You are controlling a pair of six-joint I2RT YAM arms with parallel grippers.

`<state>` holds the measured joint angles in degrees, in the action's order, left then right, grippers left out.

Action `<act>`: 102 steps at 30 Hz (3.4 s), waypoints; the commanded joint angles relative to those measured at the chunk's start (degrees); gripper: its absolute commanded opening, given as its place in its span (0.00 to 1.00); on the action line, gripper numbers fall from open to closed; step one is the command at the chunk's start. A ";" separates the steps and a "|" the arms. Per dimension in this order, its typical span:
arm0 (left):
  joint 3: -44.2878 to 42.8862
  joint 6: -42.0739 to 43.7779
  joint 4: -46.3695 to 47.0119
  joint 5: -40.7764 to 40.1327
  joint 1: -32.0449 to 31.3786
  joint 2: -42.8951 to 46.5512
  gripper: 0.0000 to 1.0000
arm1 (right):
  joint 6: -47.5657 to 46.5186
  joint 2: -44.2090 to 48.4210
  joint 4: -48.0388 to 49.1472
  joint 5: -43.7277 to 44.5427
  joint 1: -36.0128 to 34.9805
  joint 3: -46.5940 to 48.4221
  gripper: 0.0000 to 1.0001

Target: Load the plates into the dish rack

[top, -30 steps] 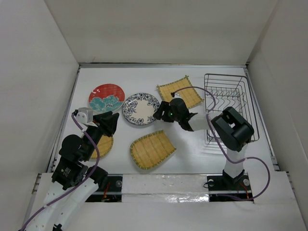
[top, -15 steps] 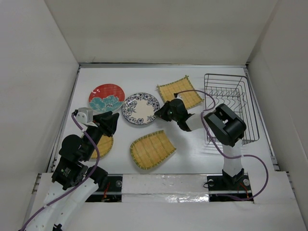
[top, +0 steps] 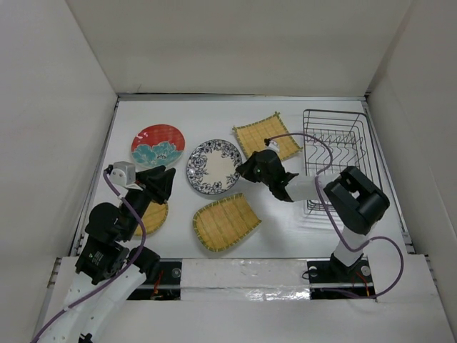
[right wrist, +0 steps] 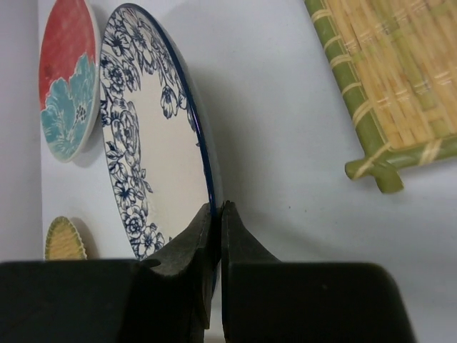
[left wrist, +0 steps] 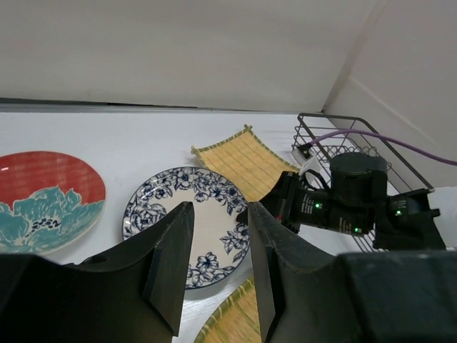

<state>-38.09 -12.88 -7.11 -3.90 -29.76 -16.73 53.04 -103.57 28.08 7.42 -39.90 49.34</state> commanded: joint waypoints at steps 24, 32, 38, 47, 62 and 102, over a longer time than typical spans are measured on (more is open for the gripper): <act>-0.06 -0.74 1.67 7.42 0.23 8.46 0.39 | -24.63 55.21 -22.18 15.16 33.73 4.53 0.00; -0.06 -0.83 1.05 6.19 -0.82 12.51 0.39 | -35.00 53.92 -20.00 25.44 43.50 6.38 0.00; -0.24 -0.83 0.79 4.87 -2.06 14.27 0.39 | -46.92 47.34 -12.97 25.27 47.90 8.14 0.00; -0.50 -1.44 -0.36 -0.23 -2.59 15.94 0.39 | -63.12 40.21 -12.16 23.61 50.53 13.23 0.00; -0.67 -1.53 -0.45 -1.11 -3.11 16.12 0.39 | -71.23 35.01 -13.75 20.44 51.68 13.33 0.00; -0.67 -1.53 -0.71 -1.99 -3.11 18.23 0.39 | -69.30 27.90 -18.32 21.31 47.19 5.85 0.16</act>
<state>-38.06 -14.04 -9.72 -5.45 -32.53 -0.93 -17.98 -75.77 3.07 26.98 8.05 53.47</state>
